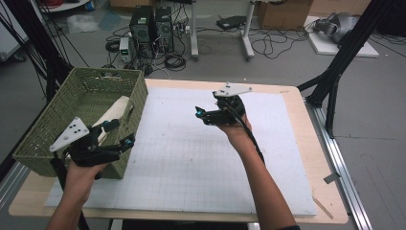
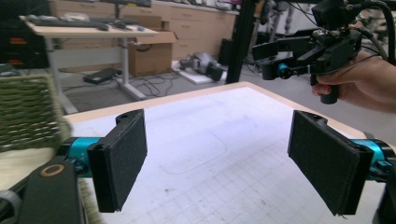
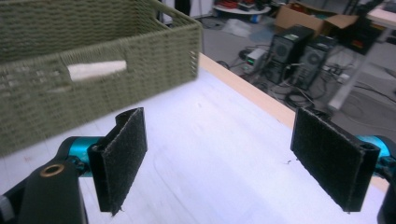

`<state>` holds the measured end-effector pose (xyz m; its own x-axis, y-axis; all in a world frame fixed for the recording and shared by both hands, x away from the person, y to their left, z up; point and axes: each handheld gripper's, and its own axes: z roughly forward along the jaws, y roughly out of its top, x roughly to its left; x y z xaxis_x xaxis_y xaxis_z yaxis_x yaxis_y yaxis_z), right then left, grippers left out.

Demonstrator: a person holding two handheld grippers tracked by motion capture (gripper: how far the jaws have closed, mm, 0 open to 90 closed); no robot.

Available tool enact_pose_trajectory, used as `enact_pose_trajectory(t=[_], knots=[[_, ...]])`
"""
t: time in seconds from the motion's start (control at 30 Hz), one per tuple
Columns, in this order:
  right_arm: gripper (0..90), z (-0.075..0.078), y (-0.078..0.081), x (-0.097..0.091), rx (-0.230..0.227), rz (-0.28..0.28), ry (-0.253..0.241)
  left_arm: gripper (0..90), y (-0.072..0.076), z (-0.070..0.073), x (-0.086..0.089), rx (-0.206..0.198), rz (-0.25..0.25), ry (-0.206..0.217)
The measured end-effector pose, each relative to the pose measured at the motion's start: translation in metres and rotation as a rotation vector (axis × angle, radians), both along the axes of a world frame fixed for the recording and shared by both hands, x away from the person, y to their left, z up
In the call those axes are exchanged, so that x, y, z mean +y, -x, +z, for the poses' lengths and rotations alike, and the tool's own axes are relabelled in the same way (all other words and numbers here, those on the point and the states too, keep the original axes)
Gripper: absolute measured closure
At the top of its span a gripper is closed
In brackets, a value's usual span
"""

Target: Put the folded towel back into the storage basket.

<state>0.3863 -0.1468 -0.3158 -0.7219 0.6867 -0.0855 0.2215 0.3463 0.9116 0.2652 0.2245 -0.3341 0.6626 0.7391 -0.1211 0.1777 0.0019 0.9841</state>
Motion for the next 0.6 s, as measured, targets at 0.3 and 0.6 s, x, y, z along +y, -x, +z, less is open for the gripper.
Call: enact_pose_trajectory(t=[0.3,0.6], knots=[[17.4,-0.015,0.033,-0.057,-0.013,-0.099,-0.019,19.9,-0.008,-0.005,-0.030,-0.002,-0.093,-0.015],[17.4,-0.032,0.069,-0.103,-0.059,-0.202,-0.010,19.3,-0.014,-0.015,-0.055,0.002,-0.163,-0.034]])
